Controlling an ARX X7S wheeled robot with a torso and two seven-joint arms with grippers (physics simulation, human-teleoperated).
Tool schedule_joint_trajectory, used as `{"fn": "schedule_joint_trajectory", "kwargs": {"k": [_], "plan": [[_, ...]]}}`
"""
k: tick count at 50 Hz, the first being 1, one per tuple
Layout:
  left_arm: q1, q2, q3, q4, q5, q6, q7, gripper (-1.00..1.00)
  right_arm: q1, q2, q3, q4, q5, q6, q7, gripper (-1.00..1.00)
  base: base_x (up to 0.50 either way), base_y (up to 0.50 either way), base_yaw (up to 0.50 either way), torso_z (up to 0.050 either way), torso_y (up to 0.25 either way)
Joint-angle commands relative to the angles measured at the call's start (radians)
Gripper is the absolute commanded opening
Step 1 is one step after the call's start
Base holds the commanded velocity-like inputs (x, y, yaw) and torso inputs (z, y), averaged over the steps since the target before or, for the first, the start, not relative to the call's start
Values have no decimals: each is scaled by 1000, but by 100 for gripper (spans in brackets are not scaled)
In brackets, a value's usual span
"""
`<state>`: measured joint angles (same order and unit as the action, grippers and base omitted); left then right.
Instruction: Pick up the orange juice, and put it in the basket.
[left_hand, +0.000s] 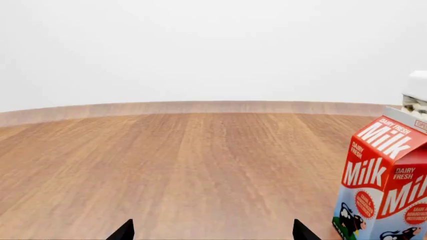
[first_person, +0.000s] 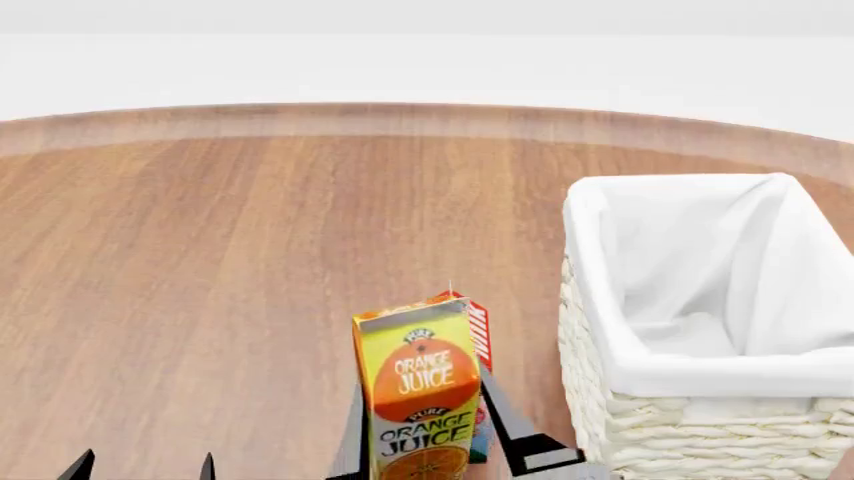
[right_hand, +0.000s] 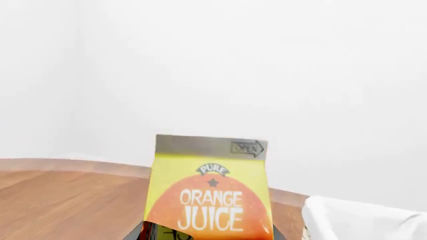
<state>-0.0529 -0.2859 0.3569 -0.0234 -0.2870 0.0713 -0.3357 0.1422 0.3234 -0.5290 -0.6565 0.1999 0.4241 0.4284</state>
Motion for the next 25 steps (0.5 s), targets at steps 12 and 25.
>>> {"fn": "schedule_joint_trajectory", "kwargs": {"k": [12,25], "plan": [[-2,-4,6,-1,-4,2,-5,100,158,-8,43,-244,-22,320,38,-100,0,0,0,0,1],[-3,-6,9,-1,-7,3,-8,100,289,-29,81,-320,4,513,52,-100,0,0,0,1,0]]}}
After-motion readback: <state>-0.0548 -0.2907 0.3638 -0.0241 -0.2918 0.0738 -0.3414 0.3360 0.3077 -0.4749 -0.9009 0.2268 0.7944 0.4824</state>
